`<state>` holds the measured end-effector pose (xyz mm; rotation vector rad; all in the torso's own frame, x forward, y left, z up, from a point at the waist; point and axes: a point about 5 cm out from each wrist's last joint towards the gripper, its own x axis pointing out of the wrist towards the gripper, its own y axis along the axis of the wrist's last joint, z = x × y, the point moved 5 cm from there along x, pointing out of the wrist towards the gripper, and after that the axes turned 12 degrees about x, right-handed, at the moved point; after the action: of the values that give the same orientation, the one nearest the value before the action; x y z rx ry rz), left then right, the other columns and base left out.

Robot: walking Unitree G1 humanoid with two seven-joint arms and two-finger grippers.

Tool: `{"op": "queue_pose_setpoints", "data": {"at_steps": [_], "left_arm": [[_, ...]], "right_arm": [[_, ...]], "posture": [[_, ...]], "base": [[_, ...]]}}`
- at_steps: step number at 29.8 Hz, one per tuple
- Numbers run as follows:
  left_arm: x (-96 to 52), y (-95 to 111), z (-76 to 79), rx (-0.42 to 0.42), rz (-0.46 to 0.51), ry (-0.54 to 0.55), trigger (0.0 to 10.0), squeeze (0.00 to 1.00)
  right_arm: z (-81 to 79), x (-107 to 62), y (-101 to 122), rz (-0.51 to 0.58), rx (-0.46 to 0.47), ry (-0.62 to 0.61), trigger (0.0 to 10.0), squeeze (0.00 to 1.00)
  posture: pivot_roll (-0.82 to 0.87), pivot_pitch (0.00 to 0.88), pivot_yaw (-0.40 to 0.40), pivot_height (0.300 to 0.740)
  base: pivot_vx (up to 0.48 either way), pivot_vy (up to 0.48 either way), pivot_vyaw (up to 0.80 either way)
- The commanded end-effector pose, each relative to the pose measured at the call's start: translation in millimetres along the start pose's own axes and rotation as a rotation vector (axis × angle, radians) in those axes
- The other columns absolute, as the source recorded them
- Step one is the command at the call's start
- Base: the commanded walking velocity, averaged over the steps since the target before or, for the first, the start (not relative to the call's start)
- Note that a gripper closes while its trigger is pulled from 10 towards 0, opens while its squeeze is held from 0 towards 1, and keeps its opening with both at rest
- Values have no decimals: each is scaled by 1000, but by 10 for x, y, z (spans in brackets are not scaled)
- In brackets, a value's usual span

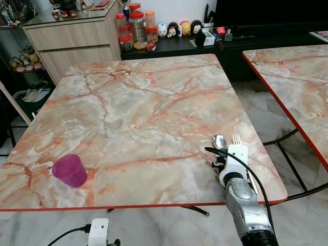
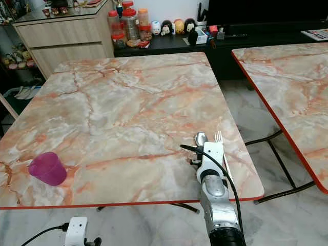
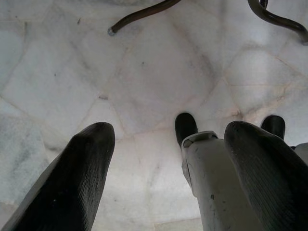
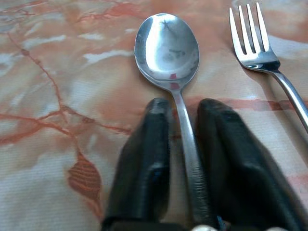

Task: Setting the table

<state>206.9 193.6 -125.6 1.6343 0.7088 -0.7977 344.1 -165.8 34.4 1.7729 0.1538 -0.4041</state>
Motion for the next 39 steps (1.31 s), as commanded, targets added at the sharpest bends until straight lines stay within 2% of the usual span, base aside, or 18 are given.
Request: {"op": "queue_pose_setpoints", "data": {"at_steps": [1,18,20,23,24,25,26,28,32,36,39], "left_arm": [[-8,-63,-12,-3,-26,-3,10000,0],[-5,-59,19,-7,-29,-9,10000,0],[-5,-59,15,-9,-28,-2,10000,0],[-5,-55,5,-6,-26,7,10000,0],[-5,-54,-2,-4,-27,12,10000,0],[-5,-54,-6,-2,-27,15,10000,0],[-4,-49,-14,1,-27,20,10000,0],[-3,-46,-14,0,-26,21,10000,0],[-3,-39,-18,2,-23,30,10000,0],[-3,-35,-20,2,-21,35,10000,0],[-3,-37,-17,2,-21,38,10000,0]], "right_arm": [[-145,2,-72,-31,11,53,0,0],[-231,31,-19,-17,10,89,0,0],[-371,30,156,62,-6,149,0,0],[-498,2,339,148,-3,211,0,0],[-545,-15,418,185,-7,230,7725,0],[-576,-28,471,210,-10,242,7725,0],[-638,-54,584,258,0,267,10000,0],[-673,-68,645,287,-8,283,10000,0],[-784,-100,695,341,-127,330,10000,0],[-794,-107,693,346,-120,338,10000,0],[-828,-115,710,363,-163,351,10000,0]], "posture": [[12,29,82,740],[16,24,71,740],[16,22,70,740],[15,20,70,740],[15,20,70,740],[15,20,70,740],[13,17,69,740],[12,18,69,740],[10,17,67,740],[12,17,64,740],[12,17,60,740]], "base": [[0,0,0],[0,0,0],[0,0,0],[0,0,0],[0,0,0],[0,0,0],[0,0,0],[0,0,0],[0,0,0],[0,-163,0],[0,-360,0]]}}
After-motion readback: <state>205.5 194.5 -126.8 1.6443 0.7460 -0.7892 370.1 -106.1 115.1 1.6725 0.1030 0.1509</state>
